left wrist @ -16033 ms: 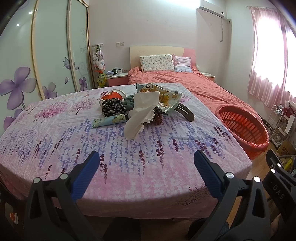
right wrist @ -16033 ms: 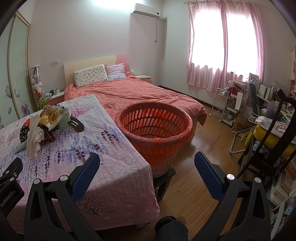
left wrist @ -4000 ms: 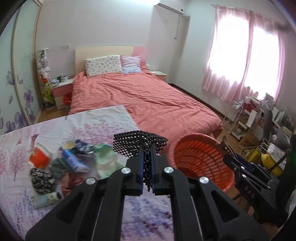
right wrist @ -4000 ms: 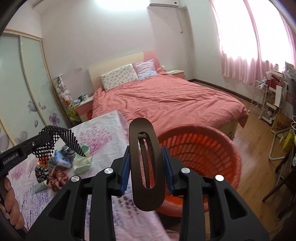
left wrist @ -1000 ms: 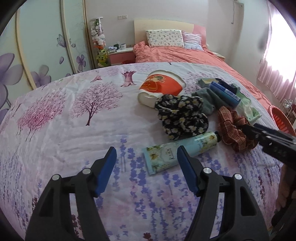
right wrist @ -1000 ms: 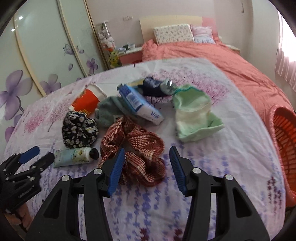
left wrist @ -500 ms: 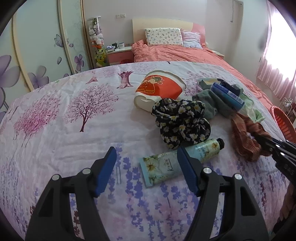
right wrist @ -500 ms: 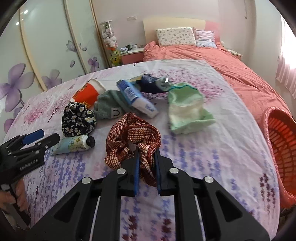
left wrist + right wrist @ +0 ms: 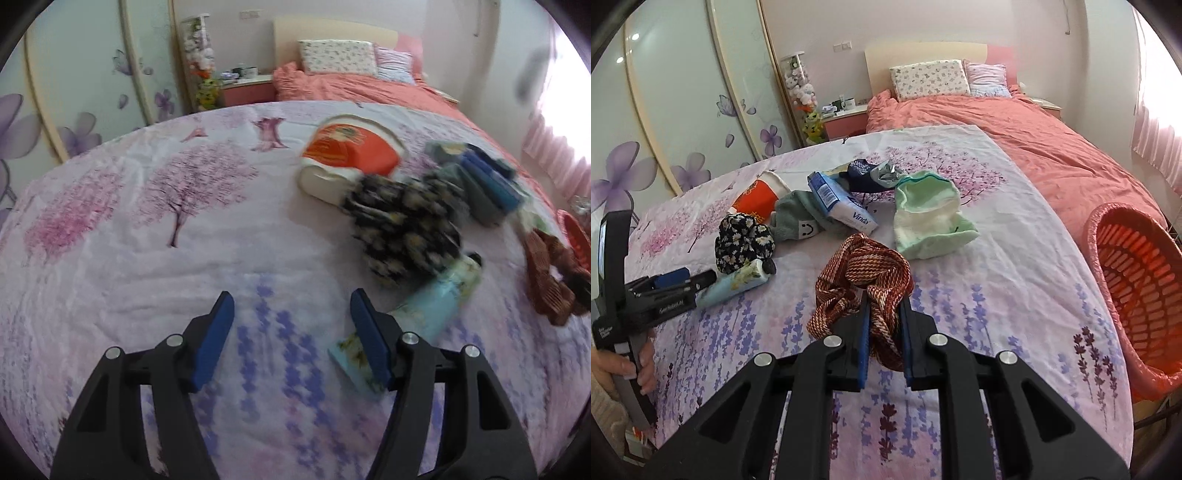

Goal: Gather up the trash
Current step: 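Grasp the brown plaid scrunchie with the right gripper while the left gripper grasps the lotion tube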

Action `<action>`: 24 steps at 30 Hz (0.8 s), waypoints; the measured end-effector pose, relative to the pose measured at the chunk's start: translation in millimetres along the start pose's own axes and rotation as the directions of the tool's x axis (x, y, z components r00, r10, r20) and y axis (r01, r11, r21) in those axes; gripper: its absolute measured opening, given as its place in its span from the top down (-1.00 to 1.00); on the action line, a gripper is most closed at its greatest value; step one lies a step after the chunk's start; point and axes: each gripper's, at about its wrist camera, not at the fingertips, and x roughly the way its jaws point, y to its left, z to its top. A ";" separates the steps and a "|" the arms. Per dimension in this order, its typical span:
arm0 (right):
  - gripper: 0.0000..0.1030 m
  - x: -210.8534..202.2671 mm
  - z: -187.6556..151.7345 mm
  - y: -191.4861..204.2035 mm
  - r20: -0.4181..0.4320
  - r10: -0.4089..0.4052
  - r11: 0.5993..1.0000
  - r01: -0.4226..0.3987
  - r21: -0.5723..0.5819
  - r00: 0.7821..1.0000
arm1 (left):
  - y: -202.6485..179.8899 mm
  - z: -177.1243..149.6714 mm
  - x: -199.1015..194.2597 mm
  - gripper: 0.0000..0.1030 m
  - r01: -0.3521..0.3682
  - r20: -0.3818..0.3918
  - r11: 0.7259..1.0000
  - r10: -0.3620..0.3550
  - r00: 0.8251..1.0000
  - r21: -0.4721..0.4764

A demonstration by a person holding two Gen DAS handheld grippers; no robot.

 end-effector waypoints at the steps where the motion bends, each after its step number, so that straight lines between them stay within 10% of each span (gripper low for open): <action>1: 0.73 -1.4 -0.6 -0.6 0.003 0.001 1.000 -0.001 0.001 1.000 | -3.5 -4.0 -3.2 -0.24 0.006 -0.001 1.000 -0.006 1.000 0.016; 19: 0.73 -15.5 -15.5 -28.6 0.023 -0.045 0.998 0.044 0.039 0.999 | -78.0 -8.0 -26.6 -0.23 0.113 0.072 0.993 -0.114 0.991 0.018; 24: 0.72 -9.8 -16.6 -39.1 0.012 -0.053 0.997 0.052 0.059 0.999 | -89.6 2.2 -4.3 0.05 0.099 0.028 0.995 -0.099 0.995 0.001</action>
